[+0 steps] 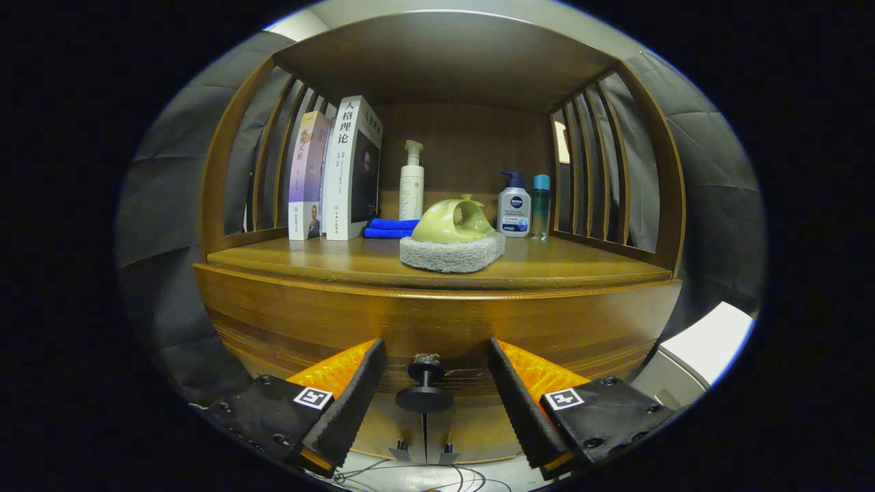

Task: Pull open the drawer, take out the items inside it, and place them on the countertop above the cabinet.

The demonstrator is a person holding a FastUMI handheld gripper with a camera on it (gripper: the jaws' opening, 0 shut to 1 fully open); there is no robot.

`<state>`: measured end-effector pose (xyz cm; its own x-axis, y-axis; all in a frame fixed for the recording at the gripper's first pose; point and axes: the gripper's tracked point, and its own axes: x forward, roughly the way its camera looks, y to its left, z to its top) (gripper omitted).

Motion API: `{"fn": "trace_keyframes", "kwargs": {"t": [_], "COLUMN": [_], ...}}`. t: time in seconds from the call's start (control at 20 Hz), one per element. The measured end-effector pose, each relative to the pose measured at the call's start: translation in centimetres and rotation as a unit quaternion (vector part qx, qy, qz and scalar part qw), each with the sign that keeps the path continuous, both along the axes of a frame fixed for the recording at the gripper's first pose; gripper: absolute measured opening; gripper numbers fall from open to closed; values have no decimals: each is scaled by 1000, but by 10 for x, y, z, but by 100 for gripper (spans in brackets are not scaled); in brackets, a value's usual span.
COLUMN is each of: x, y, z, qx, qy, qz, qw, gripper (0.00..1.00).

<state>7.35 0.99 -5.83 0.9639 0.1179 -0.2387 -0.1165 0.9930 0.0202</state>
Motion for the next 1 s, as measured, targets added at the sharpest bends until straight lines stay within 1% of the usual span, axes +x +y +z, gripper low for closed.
{"fn": "trace_keyframes", "kwargs": {"t": [0.25,0.4,0.5,0.6,0.8,1.0], "x": [1,-1,-8,-20,-54,-84], "y": [0,1,0,-1,-5,-11], "z": [0,-1,-1,5,33,82], "qx": [-6,-17,-37,-39,-31,-28], "qy": [-7,0,2,-3,-15,-46], "qz": [-3,-3,0,-2,-11,-19], "qw": [1000,1000,999,999,999,998], "gripper": [97,97,97,97,97,97]}}
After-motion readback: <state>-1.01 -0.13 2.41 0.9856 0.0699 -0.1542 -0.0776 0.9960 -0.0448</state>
